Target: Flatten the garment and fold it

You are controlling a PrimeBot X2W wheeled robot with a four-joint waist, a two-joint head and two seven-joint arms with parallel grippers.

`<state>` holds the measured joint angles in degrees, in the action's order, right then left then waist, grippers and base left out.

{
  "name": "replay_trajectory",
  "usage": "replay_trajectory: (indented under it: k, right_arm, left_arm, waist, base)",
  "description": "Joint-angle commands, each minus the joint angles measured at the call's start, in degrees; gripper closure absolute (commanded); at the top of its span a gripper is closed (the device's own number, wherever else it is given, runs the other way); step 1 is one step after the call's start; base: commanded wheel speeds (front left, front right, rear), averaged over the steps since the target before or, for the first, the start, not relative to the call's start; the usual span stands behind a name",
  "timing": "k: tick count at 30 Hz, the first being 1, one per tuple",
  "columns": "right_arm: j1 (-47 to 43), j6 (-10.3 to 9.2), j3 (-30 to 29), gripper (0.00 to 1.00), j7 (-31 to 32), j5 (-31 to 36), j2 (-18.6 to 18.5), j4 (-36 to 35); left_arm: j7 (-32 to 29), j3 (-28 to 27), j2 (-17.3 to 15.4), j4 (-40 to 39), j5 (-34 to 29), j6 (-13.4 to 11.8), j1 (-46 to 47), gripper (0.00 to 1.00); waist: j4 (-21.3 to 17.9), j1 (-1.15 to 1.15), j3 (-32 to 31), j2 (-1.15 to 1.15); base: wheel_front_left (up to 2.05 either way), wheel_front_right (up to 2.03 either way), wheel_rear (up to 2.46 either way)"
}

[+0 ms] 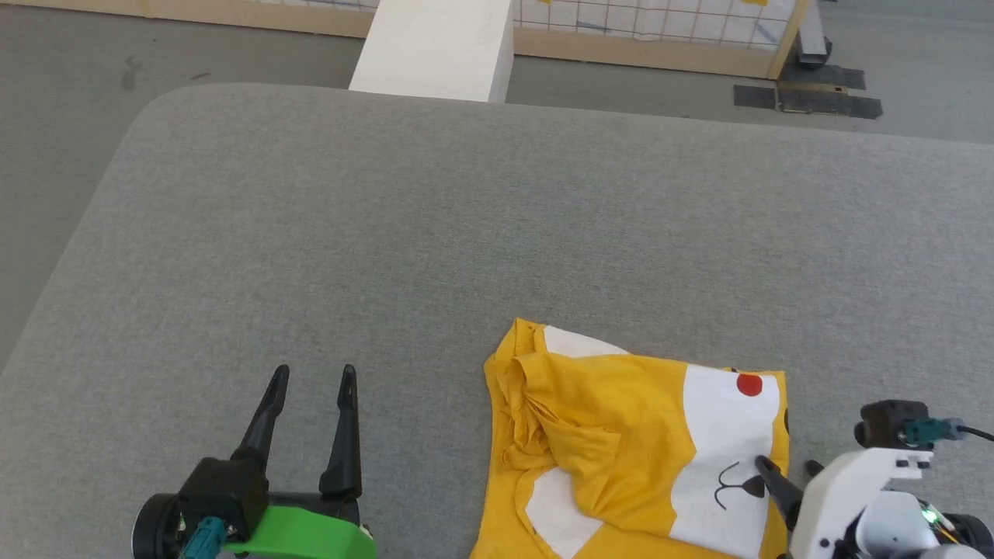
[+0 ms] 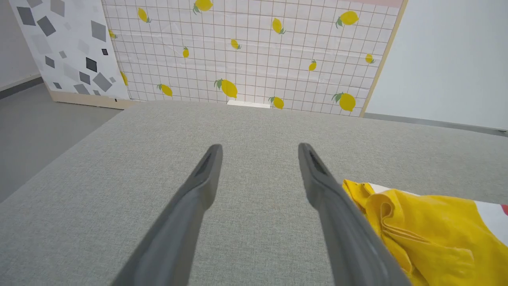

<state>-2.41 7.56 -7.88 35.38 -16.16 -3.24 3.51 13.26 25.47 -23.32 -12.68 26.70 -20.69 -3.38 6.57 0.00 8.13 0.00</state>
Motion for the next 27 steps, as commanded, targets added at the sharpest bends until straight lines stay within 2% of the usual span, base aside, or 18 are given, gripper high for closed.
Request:
replay_trajectory:
  k: [1, 2, 3, 4, 10, 15, 18, 27]
  right_arm:
    - [1.7, -0.08, 0.6, 0.00, -0.6, 0.7, 0.1, 1.5]
    - [2.4, -0.08, 1.3, 0.00, -1.1, 0.9, 0.1, 3.0]
    - [3.9, -0.08, 3.2, 0.63, -1.4, 0.6, 0.2, 6.9]
    - [4.4, -0.08, 3.6, 1.00, -1.9, 0.8, 0.2, 7.9]
    - [6.3, -0.08, 5.4, 1.00, -3.4, 0.8, -0.5, 9.6]
    - [8.5, -0.08, 6.0, 1.00, -2.8, 0.4, -3.6, 7.5]
    - [10.4, -0.08, 7.3, 1.00, -1.0, 0.4, -7.0, 5.3]
    - [19.0, -0.08, 10.5, 1.00, 3.5, -1.5, -22.0, 1.6]
  left_arm:
    - [-0.1, 0.1, -0.4, -0.2, -0.5, 0.2, 0.8, 0.00]
    - [-0.3, 0.2, -0.5, -0.3, -0.6, 0.2, 0.8, 0.00]
    - [-0.7, 0.4, -0.7, -0.3, -0.7, 0.2, 0.9, 0.00]
    - [-0.9, 0.6, -0.7, -0.3, -0.7, 0.2, 1.0, 0.00]
    - [-1.5, 1.0, -1.1, -0.2, -0.8, 0.5, 1.4, 0.00]
    - [-1.7, 0.9, -1.4, -0.2, -0.6, 0.6, 1.8, 0.00]
    - [-1.8, 0.7, -1.9, -0.3, -0.6, 0.7, 2.0, 0.00]
    - [-2.1, 0.1, -2.7, -1.1, -1.1, 0.7, 4.2, 0.00]
  waist:
    - [0.4, 0.00, 0.1, 0.00]
    - [0.5, 0.00, 0.1, 0.00]
    - [0.7, 0.00, 0.0, 0.00]
    - [0.7, 0.00, -0.2, 0.00]
    - [-0.5, 0.00, -2.3, 0.00]
    - [-3.1, 0.00, -3.9, 0.00]
    - [-5.2, 0.00, -4.1, 0.00]
    - [-11.4, 0.00, -0.1, 0.00]
  base:
    - [0.00, 0.00, 0.00]
    - [0.00, 0.00, 0.00]
    - [0.00, 0.00, 0.00]
    - [0.00, 0.00, 0.00]
    - [0.00, 0.00, 0.00]
    - [0.00, 0.00, 0.00]
    - [0.00, 0.00, 0.00]
    - [0.00, 0.00, 0.00]
